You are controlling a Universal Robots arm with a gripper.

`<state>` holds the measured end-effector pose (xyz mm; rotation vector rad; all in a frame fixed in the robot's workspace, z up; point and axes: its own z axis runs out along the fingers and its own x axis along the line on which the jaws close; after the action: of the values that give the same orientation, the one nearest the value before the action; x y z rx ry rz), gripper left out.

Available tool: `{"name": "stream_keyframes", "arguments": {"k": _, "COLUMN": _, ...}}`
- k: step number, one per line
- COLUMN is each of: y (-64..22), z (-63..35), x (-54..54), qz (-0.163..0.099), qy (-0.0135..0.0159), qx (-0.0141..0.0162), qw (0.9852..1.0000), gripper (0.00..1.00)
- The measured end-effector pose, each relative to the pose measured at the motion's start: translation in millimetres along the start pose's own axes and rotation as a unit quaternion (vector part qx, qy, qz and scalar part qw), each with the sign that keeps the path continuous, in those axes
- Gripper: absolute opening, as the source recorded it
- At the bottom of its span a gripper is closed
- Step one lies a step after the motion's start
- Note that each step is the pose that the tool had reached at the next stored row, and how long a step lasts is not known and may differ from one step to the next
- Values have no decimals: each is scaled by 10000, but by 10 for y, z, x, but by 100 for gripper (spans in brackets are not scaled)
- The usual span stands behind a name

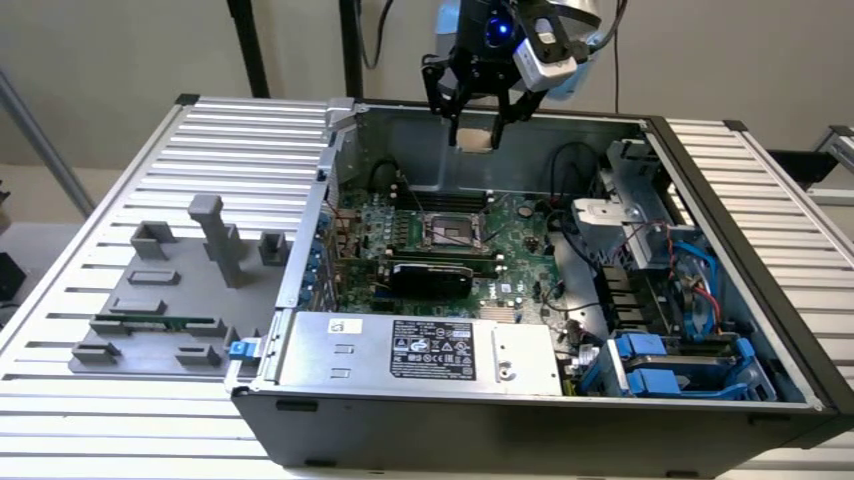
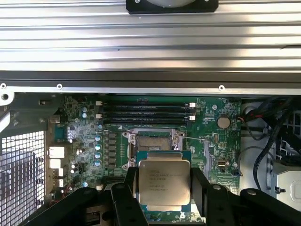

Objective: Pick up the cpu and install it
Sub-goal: 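Place the cpu into insertion slot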

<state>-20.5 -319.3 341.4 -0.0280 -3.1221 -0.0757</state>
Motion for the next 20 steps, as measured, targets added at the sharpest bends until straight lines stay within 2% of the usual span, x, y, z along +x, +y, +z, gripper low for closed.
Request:
{"name": "stream_keyframes", "arguments": {"k": 6, "y": 1, "z": 3, "x": 0, "qz": 9, "qy": -1, "qx": 1, "qw": 10000, "gripper": 55}}
{"name": "stream_keyframes", "arguments": {"k": 11, "y": -1, "z": 39, "x": -1, "qz": 443, "qy": -21, "qx": -6, "qw": 9990, "gripper": 55}}
{"name": "stream_keyframes", "arguments": {"k": 16, "y": -4, "z": 113, "x": -2, "qz": 891, "qy": -43, "qx": -14, "qw": 9960, "gripper": 55}}
{"name": "stream_keyframes", "arguments": {"k": 20, "y": -8, "z": 174, "x": -3, "qz": 1260, "qy": -61, "qx": -21, "qw": 9920, "gripper": 55}}
